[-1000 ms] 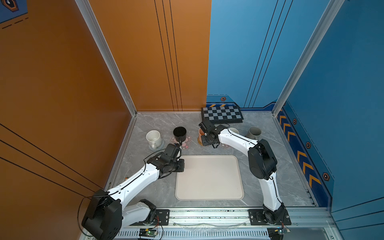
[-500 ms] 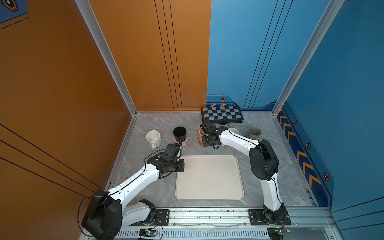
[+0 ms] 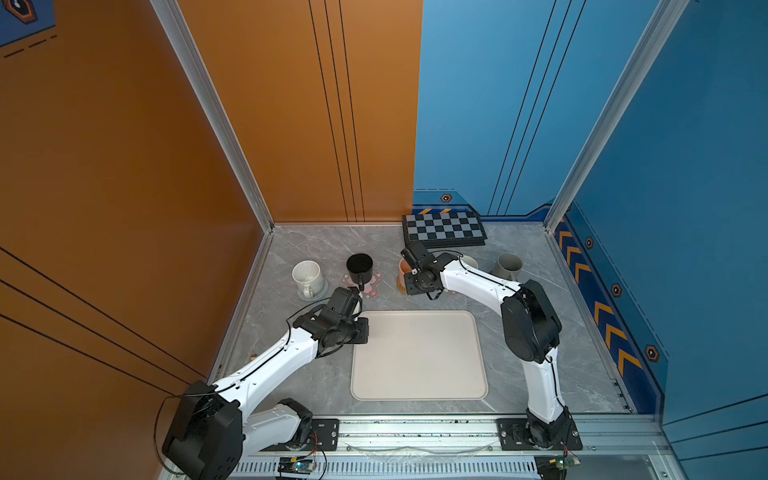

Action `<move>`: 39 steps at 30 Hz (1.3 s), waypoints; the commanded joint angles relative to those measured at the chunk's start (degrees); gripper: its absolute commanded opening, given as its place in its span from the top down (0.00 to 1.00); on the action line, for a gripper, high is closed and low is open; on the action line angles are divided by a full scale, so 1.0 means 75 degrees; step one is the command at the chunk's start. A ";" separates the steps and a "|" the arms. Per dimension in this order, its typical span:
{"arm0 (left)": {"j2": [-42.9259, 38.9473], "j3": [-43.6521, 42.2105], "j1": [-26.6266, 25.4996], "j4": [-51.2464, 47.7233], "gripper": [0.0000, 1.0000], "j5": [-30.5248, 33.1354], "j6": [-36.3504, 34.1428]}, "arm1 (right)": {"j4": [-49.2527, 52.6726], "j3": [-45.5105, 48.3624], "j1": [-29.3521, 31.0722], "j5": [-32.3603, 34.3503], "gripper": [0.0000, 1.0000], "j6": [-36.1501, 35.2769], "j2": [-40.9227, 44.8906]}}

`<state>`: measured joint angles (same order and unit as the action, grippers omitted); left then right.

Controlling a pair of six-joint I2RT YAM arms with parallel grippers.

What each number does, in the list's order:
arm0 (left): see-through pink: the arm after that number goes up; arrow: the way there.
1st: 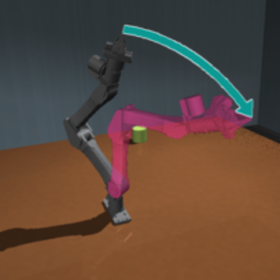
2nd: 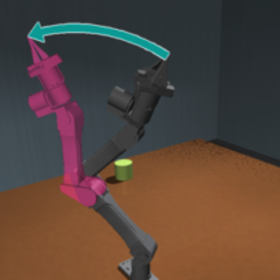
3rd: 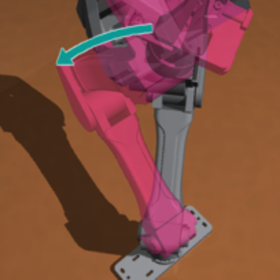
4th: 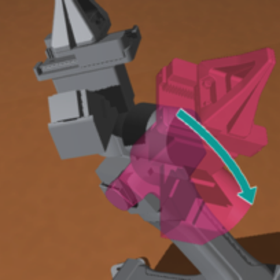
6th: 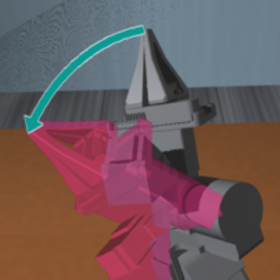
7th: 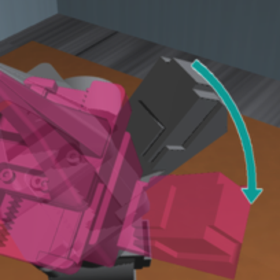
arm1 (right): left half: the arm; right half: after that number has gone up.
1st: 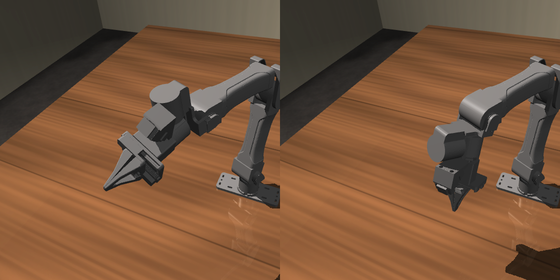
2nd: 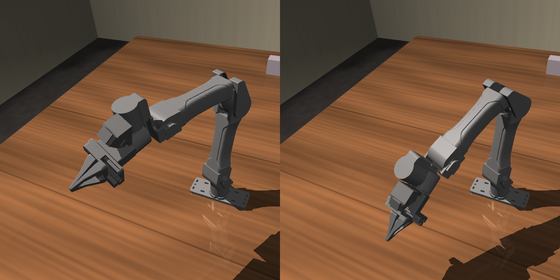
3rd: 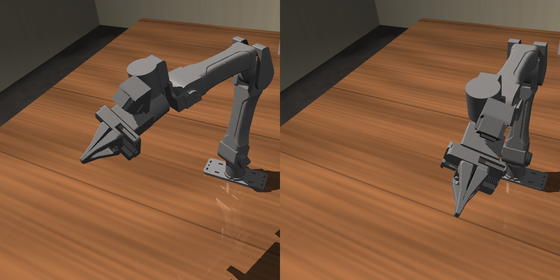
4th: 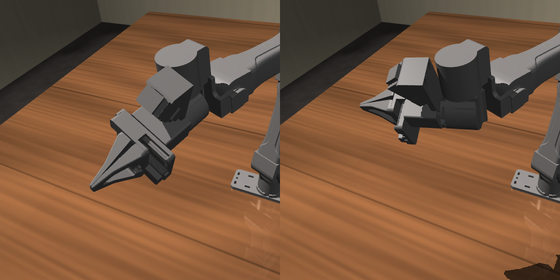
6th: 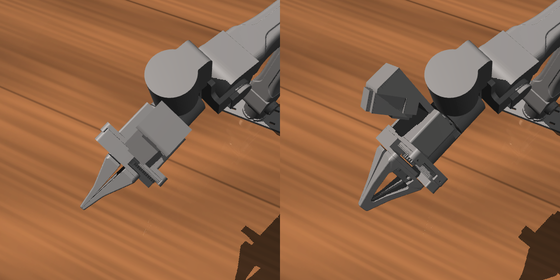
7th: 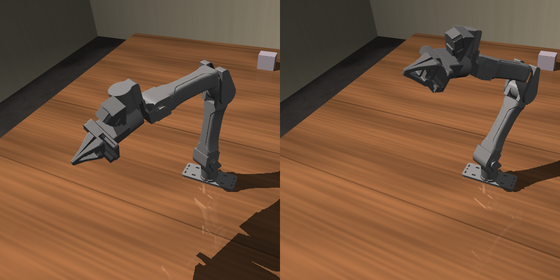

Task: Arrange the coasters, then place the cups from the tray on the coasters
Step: 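Hold the pink mug above the rattan coaster with the right gripper, then lower the pink mug onto the rattan coaster with the right gripper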

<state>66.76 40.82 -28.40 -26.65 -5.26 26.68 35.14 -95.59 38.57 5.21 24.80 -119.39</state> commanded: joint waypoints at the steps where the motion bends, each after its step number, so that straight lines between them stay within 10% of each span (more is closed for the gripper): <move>1: -0.0139 -0.0022 0.0072 -0.0009 0.78 -0.0145 0.0072 | 0.0225 0.0007 -0.0021 -0.0087 0.66 0.0092 0.0204; 39: -0.0165 -0.0145 0.0038 -0.0009 0.78 -0.0122 0.0199 | 0.0306 -0.0357 0.0108 -0.0279 0.69 0.0350 -0.0072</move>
<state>65.89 40.53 -28.40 -26.59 -5.65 27.53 35.53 -96.60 38.92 3.60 26.65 -119.42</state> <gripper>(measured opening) 0.216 0.312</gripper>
